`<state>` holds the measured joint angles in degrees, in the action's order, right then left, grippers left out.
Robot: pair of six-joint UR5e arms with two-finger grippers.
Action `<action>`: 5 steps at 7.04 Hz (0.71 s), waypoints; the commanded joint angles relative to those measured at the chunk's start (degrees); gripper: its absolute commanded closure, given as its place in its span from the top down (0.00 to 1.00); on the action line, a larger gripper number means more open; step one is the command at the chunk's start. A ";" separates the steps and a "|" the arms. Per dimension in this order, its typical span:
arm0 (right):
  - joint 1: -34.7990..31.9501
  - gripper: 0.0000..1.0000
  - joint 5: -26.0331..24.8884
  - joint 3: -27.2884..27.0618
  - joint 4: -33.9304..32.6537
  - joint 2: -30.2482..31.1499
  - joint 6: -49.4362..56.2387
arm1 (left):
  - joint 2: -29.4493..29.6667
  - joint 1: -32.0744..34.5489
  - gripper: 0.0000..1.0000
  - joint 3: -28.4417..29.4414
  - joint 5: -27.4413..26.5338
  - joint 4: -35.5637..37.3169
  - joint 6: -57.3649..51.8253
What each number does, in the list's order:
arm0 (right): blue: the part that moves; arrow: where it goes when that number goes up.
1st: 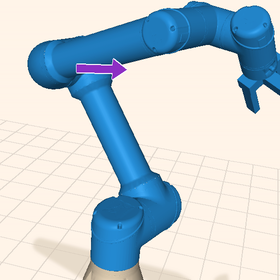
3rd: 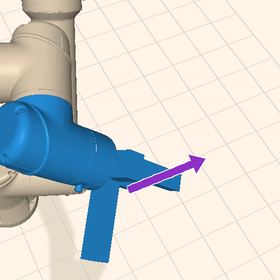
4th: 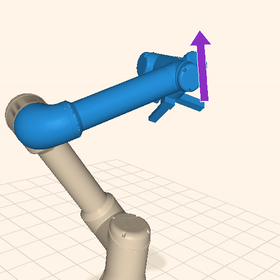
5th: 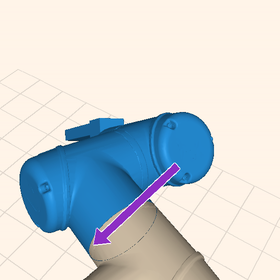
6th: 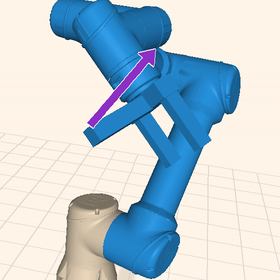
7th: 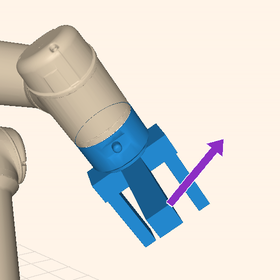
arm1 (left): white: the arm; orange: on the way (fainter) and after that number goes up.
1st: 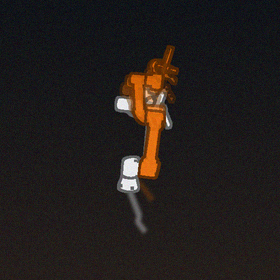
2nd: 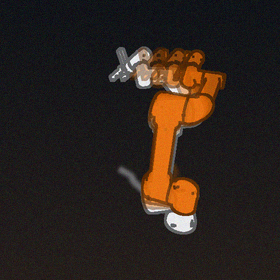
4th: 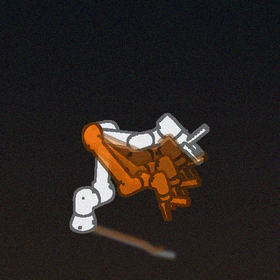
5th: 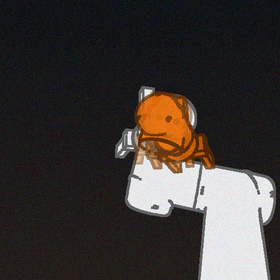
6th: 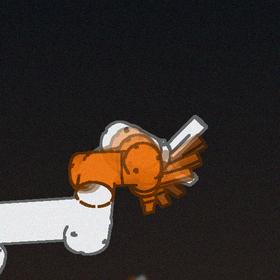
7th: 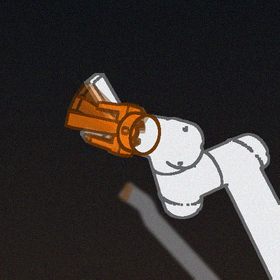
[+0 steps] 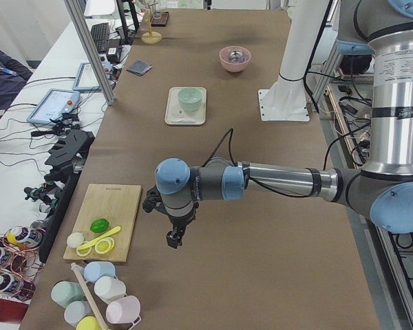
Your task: Stack green bowls together
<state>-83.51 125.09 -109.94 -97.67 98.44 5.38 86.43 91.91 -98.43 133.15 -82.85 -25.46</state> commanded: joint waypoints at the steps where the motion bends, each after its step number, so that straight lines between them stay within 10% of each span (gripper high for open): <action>1: -11.10 1.00 0.94 4.54 0.20 5.08 11.28 | -0.38 -0.07 1.00 -0.19 -0.61 -0.29 -0.55; 5: -14.66 1.00 1.12 8.52 2.92 7.82 11.41 | 0.84 -0.15 1.00 2.79 -1.32 -0.21 -0.03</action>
<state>-97.85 125.66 -101.84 -95.57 105.68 16.97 86.39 91.76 -96.81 131.88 -83.09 -25.57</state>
